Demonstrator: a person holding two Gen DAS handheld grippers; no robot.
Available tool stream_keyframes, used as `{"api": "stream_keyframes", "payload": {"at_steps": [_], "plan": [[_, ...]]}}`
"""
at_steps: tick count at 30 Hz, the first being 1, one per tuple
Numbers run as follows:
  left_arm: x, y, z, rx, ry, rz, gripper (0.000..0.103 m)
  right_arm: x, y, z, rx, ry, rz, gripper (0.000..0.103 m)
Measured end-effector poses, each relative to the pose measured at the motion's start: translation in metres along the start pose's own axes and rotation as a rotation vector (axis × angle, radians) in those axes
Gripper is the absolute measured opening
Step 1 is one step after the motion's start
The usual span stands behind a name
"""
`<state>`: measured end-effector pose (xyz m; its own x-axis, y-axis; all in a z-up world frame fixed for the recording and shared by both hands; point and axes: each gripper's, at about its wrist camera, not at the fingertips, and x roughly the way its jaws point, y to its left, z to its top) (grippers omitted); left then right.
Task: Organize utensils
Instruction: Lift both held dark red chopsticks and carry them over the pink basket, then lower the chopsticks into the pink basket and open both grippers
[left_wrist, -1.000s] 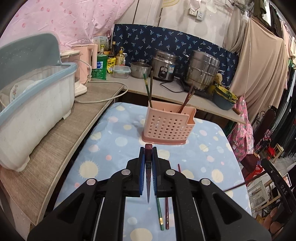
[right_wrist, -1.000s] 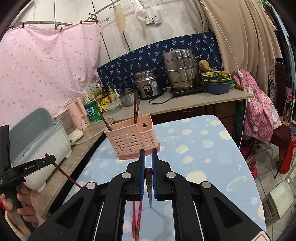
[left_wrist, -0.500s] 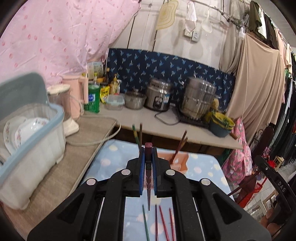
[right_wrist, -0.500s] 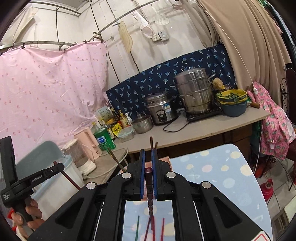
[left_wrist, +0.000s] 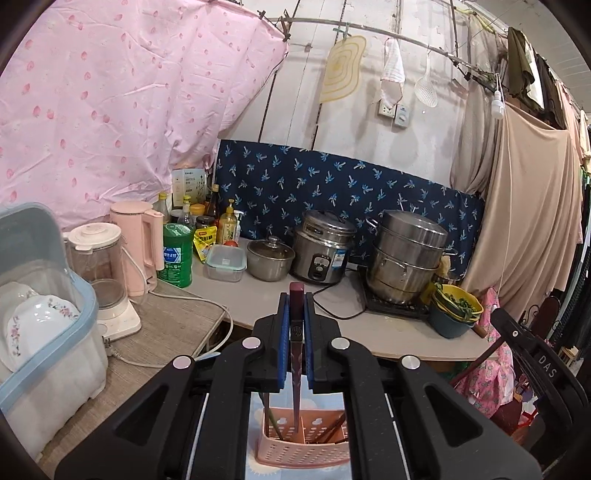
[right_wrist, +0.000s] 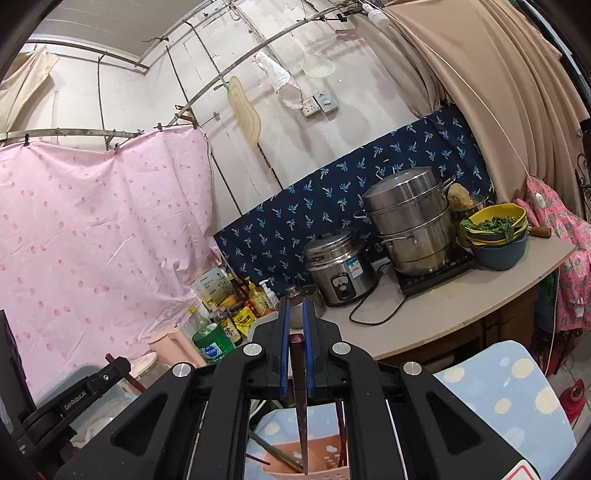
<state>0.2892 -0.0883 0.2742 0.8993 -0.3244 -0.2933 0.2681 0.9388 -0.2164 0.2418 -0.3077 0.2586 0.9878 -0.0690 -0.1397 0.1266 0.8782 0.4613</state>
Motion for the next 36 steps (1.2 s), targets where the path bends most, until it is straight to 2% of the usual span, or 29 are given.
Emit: {"api": "stream_keyframes", "payload": {"at_steps": [4, 11, 20, 24, 31, 36], "plan": [[0.024, 0.002, -0.013, 0.008, 0.037, 0.007, 0.007, 0.027, -0.004, -0.010, -0.015, 0.032, -0.017, 0.007], [0.057, 0.014, -0.046, -0.008, 0.132, 0.011, 0.007, 0.061, -0.022, -0.055, -0.032, 0.150, -0.050, 0.007], [0.074, 0.023, -0.072, -0.007, 0.205, 0.016, 0.008, 0.075, -0.027, -0.085, -0.072, 0.233, -0.064, 0.007], [0.072, 0.024, -0.077, 0.000, 0.207, 0.024, 0.009, 0.071, -0.023, -0.089, -0.091, 0.229, -0.071, 0.012], [0.063, 0.028, -0.081, 0.003, 0.203, 0.037, 0.030, 0.060, -0.018, -0.086, -0.101, 0.219, -0.064, 0.020], [0.054, 0.028, -0.083, 0.014, 0.201, 0.042, 0.032, 0.047, -0.014, -0.088, -0.114, 0.220, -0.054, 0.020]]}}
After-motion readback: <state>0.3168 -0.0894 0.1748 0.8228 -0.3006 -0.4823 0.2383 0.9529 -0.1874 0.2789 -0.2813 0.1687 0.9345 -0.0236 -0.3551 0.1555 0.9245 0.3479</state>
